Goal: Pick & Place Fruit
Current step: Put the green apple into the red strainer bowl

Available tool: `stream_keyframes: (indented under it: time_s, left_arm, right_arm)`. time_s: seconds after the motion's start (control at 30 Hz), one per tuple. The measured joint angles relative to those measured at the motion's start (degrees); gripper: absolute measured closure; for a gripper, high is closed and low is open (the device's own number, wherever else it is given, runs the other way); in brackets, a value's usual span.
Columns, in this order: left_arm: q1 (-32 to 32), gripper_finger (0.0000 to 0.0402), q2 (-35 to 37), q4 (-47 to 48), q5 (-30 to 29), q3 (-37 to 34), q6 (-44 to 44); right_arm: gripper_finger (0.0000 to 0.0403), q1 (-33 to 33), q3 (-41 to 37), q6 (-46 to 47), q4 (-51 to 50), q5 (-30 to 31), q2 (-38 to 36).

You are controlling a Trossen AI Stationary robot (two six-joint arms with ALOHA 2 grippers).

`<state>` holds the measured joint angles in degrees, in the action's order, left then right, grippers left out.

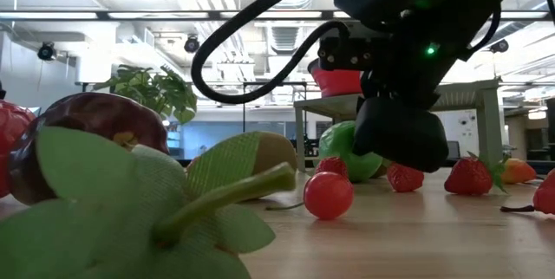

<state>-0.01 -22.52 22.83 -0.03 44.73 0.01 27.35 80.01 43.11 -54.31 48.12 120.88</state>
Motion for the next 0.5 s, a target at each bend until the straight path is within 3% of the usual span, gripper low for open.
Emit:
stream_keyframes:
  time_s: [0.23, 0.5]
  left_arm:
    - [-0.01, 0.0355, -0.01, 0.0, 0.0, 0.0, 0.0]
    - [0.0, 0.0355, -0.02, 0.0, 0.0, 0.0, -0.02]
  right_arm:
    - [0.0389, -0.49, 0.18, 0.24, 0.34, -2.29, 0.0]
    - [0.0393, -0.63, 3.62, -0.13, -2.82, -3.78, -0.65]
